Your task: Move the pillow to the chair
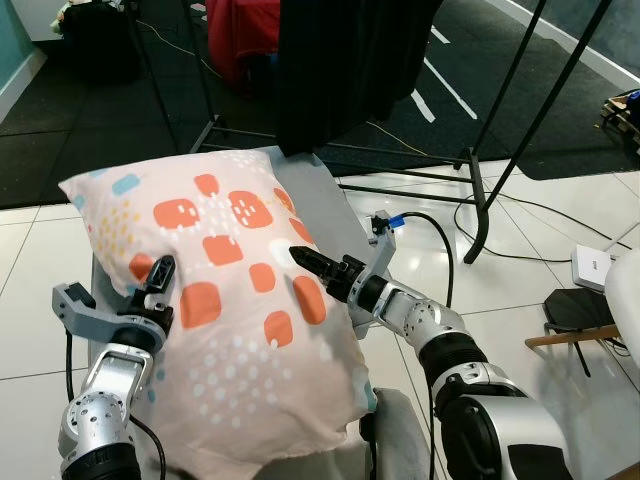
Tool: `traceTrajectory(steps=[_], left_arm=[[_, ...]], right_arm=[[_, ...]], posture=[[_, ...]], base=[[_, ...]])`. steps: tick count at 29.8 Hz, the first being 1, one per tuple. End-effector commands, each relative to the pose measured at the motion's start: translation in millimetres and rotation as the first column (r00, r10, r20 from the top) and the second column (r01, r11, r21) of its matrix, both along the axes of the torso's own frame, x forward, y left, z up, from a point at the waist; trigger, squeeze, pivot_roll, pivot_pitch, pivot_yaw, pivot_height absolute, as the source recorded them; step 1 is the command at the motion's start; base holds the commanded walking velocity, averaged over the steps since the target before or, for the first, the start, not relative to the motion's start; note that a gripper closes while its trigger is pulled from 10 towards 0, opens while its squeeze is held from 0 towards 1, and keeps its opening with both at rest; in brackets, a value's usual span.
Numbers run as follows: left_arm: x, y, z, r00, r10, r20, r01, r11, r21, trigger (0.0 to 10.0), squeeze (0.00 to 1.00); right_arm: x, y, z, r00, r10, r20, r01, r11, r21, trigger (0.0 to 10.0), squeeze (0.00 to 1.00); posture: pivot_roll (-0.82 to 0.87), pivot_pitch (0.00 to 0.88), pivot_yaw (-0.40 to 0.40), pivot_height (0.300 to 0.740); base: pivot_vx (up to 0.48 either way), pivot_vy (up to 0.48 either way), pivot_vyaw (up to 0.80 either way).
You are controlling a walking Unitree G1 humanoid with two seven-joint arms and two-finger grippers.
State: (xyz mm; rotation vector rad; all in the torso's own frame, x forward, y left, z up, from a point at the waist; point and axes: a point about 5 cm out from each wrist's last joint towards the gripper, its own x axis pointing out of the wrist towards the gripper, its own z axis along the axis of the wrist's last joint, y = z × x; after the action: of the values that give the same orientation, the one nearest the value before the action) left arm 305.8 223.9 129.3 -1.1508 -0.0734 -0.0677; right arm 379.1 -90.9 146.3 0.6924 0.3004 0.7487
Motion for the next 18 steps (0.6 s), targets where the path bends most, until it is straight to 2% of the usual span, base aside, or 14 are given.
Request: traceTrajectory(steps=[1, 3, 5, 6, 7, 9, 10, 17, 18], left_arm=[[-0.2, -20.5, -4.7, 0.991, -0.133, -0.014, 0.134, 0.99, 0.037, 10.0, 0.0], [-0.2, -20.5, -4.7, 0.991, -0.133, -0.014, 0.134, 0.99, 0.037, 10.0, 0.0], [-2.4, -24.0, -9.8, 0.984, -0.171, -0.049, 0.175, 0.98, 0.096, 9.6, 0.0], [-2.4, -24.0, -9.8, 0.984, -0.171, -0.049, 0.175, 0.98, 0.096, 9.6, 0.0], [-3.6, -25.6, -12.2, 0.98, -0.188, -0.066, 0.195, 0.972, 0.133, 4.3, 0.0], [-3.6, -25.6, -12.2, 0.98, -0.188, -0.066, 0.195, 0.972, 0.133, 4.3, 0.0], [-5.8, -29.8, -13.7, 0.973, -0.217, -0.078, 0.228, 0.957, 0.178, 0.0, 0.0], [-6.5, -33.0, -8.9, 0.969, -0.241, -0.059, 0.248, 0.951, 0.185, 0.0, 0.0], [-6.3, -34.7, -3.0, 0.966, -0.256, -0.034, 0.258, 0.949, 0.182, 0.0, 0.0]], right_arm=[[-1.1, -0.7, -4.6, 1.0, -0.005, -0.015, 0.005, 1.0, 0.0, 10.0, 0.0], [-1.1, -0.7, -4.6, 1.0, -0.005, -0.015, 0.005, 1.0, 0.0, 10.0, 0.0], [0.2, -2.2, -2.9, 1.0, -0.016, -0.012, 0.016, 1.0, 0.002, 10.0, 0.0], [0.2, -2.2, -2.9, 1.0, -0.016, -0.012, 0.016, 1.0, 0.002, 10.0, 0.0], [0.8, -2.9, -2.6, 1.0, -0.024, -0.011, 0.024, 1.0, 0.001, 10.0, 0.0], [0.8, -2.9, -2.6, 1.0, -0.024, -0.011, 0.024, 1.0, 0.001, 10.0, 0.0], [2.4, -5.9, -1.9, 0.999, -0.05, -0.011, 0.05, 0.999, 0.0, 10.0, 0.0], [4.1, -13.2, -1.9, 0.996, -0.087, -0.016, 0.087, 0.996, 0.0, 10.0, 0.0], [5.0, -21.2, -2.9, 0.992, -0.121, -0.03, 0.122, 0.993, 0.01, 10.0, 0.0]], posture=[[-0.11, 0.254, -0.019, 0.475], [-0.11, 0.254, -0.019, 0.475], [-0.1, 0.248, -0.019, 0.475], [-0.1, 0.248, -0.019, 0.475], [-0.1, 0.243, -0.019, 0.475], [-0.1, 0.243, -0.019, 0.475], [-0.1, 0.239, -0.019, 0.475], [-0.1, 0.238, -0.019, 0.475], [-0.1, 0.239, -0.017, 0.475]], base=[[0.0, 0.0, 0.0], [0.0, 0.0, 0.0], [0.0, 0.0, 0.0], [0.0, 0.0, 0.0], [0.0, 0.0, 0.0], [0.0, 0.0, 0.0], [0.0, 0.0, 0.0], [0.0, 0.0, 0.0], [0.0, 0.0, 0.0]])
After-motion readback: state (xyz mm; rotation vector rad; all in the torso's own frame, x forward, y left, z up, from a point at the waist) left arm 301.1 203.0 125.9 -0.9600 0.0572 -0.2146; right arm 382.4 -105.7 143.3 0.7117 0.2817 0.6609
